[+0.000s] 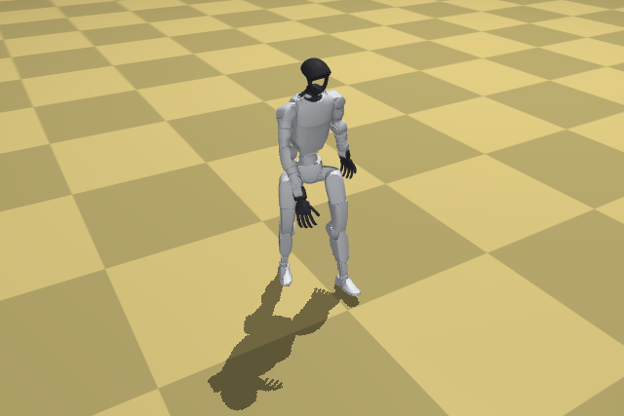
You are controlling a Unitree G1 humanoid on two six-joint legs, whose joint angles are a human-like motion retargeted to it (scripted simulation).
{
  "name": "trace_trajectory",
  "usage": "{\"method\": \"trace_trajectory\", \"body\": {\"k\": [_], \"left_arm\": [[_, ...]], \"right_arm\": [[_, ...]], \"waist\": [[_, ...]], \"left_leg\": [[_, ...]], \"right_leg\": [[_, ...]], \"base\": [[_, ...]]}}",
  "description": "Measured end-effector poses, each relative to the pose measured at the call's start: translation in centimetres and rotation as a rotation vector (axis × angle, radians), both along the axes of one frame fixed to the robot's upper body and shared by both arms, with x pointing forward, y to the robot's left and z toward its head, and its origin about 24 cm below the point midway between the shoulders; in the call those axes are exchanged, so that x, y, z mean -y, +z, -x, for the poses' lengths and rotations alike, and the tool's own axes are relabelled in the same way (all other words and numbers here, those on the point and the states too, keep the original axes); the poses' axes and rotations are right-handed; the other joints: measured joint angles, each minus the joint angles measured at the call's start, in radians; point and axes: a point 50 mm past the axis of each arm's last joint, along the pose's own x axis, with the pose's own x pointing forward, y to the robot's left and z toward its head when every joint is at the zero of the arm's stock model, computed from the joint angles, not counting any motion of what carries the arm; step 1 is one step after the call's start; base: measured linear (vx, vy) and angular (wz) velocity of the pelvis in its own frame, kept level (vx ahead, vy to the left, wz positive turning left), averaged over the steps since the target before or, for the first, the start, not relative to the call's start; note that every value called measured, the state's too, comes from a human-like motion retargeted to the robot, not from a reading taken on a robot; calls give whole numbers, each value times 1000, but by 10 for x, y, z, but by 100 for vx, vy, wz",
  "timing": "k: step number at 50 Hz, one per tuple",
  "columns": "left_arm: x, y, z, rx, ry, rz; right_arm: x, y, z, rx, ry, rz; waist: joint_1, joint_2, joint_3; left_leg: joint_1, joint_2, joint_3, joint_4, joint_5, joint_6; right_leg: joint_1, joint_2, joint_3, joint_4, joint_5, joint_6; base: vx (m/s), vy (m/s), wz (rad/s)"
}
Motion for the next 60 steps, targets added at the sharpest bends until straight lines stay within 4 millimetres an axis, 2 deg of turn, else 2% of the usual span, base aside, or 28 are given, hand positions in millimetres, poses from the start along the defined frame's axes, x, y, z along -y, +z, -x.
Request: {"method": "trace_trajectory", "body": {"k": [2, 6, 10, 13, 15, 18, 20, 21, 23, 25, 28, 32, 35, 38, 40, 43, 45, 48, 50, 52, 55, 57, 60], "left_arm": [[4, -1, 3, -3, -45, 21], [8, -2, -12, 55, -145, 40], [1, 2, -41, 118, -218, 16], [-7, 7, -68, 133, -282, -29], [-13, 13, -88, 136, -326, -74], [-22, 25, -122, 134, -381, -156], [-24, 34, -146, 147, -412, -205], [-24, 38, -158, 165, -422, -226], [-23, 49, -181, 218, -441, -258], [-21, 60, -206, 305, -445, -264], [-12, 79, -241, 470, -443, -209], [0, 97, -268, 629, -457, -109], [5, 103, -276, 692, -416, -80], [3, 106, -279, 704, -376, -106], [4, 106, -280, 698, -376, -107], [11, 97, -272, 655, -391, -59], [17, 85, -261, 600, -421, -10], [29, 66, -239, 493, -519, 53], [37, 56, -228, 440, -597, 87], [44, 51, -221, 413, -672, 110], [53, 48, -219, 414, -762, 126], [54, 50, -222, 431, -788, 113], [53, 55, -229, 463, -805, 76]], "right_arm": [[-3, 8, -7, 35, 58, 2], [-3, 12, -10, 38, 139, 32], [-4, -1, 2, -22, 149, 39], [-4, -19, 22, -93, 111, 24], [-5, -33, 39, -150, 81, 3], [-5, -54, 69, -244, 33, -16], [-3, -67, 92, -314, 8, -18], [0, -73, 104, -350, -3, -16], [3, -84, 128, -420, -18, -11], [5, -93, 151, -490, -24, -13], [13, -100, 181, -584, -35, -27], [24, -105, 214, -669, -69, -65], [38, -104, 231, -680, -130, -63], [49, -101, 236, -650, -201, -46], [54, -99, 233, -624, -244, -51], [57, -97, 225, -594, -304, -77], [58, -96, 221, -583, -342, -104], [57, -95, 216, -556, -391, -157], [56, -94, 211, -522, -416, -189], [54, -92, 205, -496, -429, -215], [52, -91, 198, -473, -434, -241], [51, -90, 194, -457, -435, -242], [57, -87, 187, -401, -457, -219]], "waist": [[20, 25, -18], [30, 17, -55], [78, -20, -91], [104, -50, -116], [109, -65, -129], [85, -65, -134], [37, -47, -127], [-1, -35, -121], [-81, 4, -106], [-170, 42, -85], [-351, 48, -80], [-622, 31, -145], [-792, 24, -189], [-894, 19, -189], [-917, 22, -195], [-917, 8, -214], [-912, -17, -221], [-934, -44, -249], [-950, -42, -275], [-947, -51, -293], [-911, -75, -313], [-873, -71, -307], [-839, -42, -290]], "left_leg": [[-66, 66, 66, 0, 14, -63], [-238, 54, 176, 0, 45, -64], [-275, 75, 261, 0, 71, -64], [-248, 87, 278, 0, 53, -64], [-218, 91, 278, 0, 23, -64], [-145, 87, 257, 0, -33, -64], [-85, 75, 216, 0, -70, -64], [-52, 68, 184, 0, -88, -64], [33, 76, 120, 0, -133, -64], [121, 94, 56, 0, -175, -63], [173, 46, -93, 0, -226, 11], [175, -34, -307, 43, -293, 124], [202, -88, -415, 111, -363, 155], [299, -103, -454, 129, -412, 159], [343, -107, -444, 143, -420, 176], [365, -140, -396, 233, -374, 235], [343, -166, -349, 377, -322, 283], [186, -173, -289, 745, -268, 346], [66, -160, -256, 938, -262, 366], [4, -159, -215, 989, -284, 372], [-11, -174, -143, 865, -343, 358], [22, -137, -121, 689, -368, 294], [93, -75, -143, 378, -314, 184]], "right_leg": [[-16, 28, 0, 40, -15, -18], [-117, -8, -20, 140, -20, 12], [-210, 8, 20, 261, 16, 19], [-295, 29, 54, 418, 112, 8], [-363, 51, 75, 553, 219, -8], [-449, 129, 135, 750, 410, -31], [-472, 213, 184, 848, 489, -14], [-473, 253, 197, 877, 494, 2], [-458, 322, 181, 897, 476, 12], [-442, 341, 109, 862, 424, -17], [-460, 236, -48, 737, 315, -53], [-443, 68, -263, 355, 226, -52], [-378, -18, -409, -4, 223, -31], [-309, -43, -534, -202, 280, 64], [-297, -40, -553, -236, 335, 84], [-263, -40, -480, -236, 394, 40], [-243, -55, -397, -177, 359, 20], [-234, -72, -295, -86, 278, 31], [-234, -61, -236, -64, 252, 45], [-219, -48, -159, -75, 246, 67], [-189, -30, -13, -113, 247, 122], [-154, 40, 79, -136, 244, 132], [-95, 147, 196, -166, 243, 132]], "base": [[29, 29, 25], [12, 54, 53], [31, 27, -23], [53, 18, -34], [60, 20, -23], [64, 24, 15], [69, 25, 91], [74, 22, 134], [80, 16, 152], [82, 14, 167], [77, 22, 226], [83, 10, 246], [94, -8, 185], [89, -17, 72], [69, -20, -44], [58, -20, -117], [55, -20, -148], [50, -16, -132], [45, -10, -144], [42, -6, -199], [40, -4, -263], [39, -21, -300], [37, -20, -268]]}}
